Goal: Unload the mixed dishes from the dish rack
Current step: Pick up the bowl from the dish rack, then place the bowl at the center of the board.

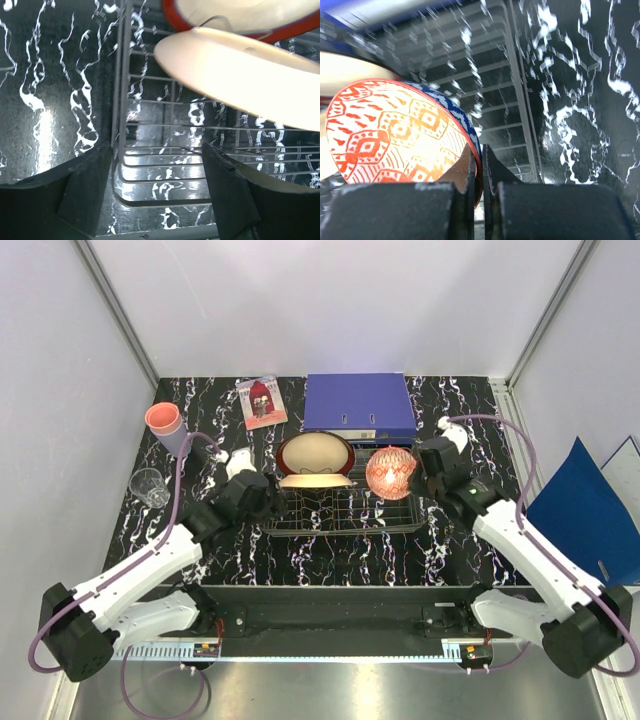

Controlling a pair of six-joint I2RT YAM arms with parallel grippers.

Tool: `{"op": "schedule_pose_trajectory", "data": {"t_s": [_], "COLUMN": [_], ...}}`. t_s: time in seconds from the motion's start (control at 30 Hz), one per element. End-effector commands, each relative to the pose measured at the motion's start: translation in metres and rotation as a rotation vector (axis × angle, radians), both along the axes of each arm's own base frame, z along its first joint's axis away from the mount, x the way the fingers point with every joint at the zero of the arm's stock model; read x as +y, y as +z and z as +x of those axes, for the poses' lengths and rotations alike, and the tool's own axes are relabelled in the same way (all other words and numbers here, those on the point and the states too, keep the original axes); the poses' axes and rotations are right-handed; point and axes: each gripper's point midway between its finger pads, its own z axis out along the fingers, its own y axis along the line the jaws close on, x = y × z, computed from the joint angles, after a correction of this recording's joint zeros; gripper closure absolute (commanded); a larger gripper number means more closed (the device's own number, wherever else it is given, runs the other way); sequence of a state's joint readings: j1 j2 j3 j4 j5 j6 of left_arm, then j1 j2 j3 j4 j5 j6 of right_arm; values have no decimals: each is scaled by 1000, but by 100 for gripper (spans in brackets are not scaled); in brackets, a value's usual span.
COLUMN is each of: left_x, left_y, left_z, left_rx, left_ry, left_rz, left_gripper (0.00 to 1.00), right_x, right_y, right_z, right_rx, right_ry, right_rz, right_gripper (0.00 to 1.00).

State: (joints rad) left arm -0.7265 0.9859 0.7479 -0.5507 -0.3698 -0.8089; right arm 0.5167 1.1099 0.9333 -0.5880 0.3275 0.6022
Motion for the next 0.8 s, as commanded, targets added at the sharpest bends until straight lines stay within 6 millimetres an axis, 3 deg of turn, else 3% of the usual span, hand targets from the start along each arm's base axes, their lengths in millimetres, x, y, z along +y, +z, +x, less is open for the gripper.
{"op": "schedule_pose_trajectory", "data": {"t_s": [0.0,0.03,0.1,0.13,0.2,0.23,0.3,0.33,0.53,0.77], "left_x": [-25,-30,-39,-45,-55,-60,-69,-73,-105,-117], "left_y": [61,76,86,103,112,128,135,149,162,147], "left_z": [20,23,26,29,33,36,40,44,54,53], "left_rx": [-134,-158,-168,-194,-200,-224,-225,-244,-235,-196], "left_ry": [-72,-86,-140,-160,-206,-217,-249,-256,-329,-354], "left_rz": [-85,-100,-98,-116,-114,-130,-127,-141,-151,-136], "left_gripper": [21,21,18,18,16,15,15,15,14,15], "right_x": [0,7,16,25,38,45,56,69,106,125], "right_y": [60,68,76,81,83,89,88,92,93,97], "right_z": [4,3,4,3,2,3,4,0,4,11], "right_rx": [-122,-131,-137,-138,-137,-148,-142,-152,-140,-145], "right_ry": [22,57,96,134,180,198,222,259,328,359], "right_rz": [38,60,89,114,125,128,117,116,123,136], "right_gripper": [100,100,100,100,100,100,100,100,100,100]}}
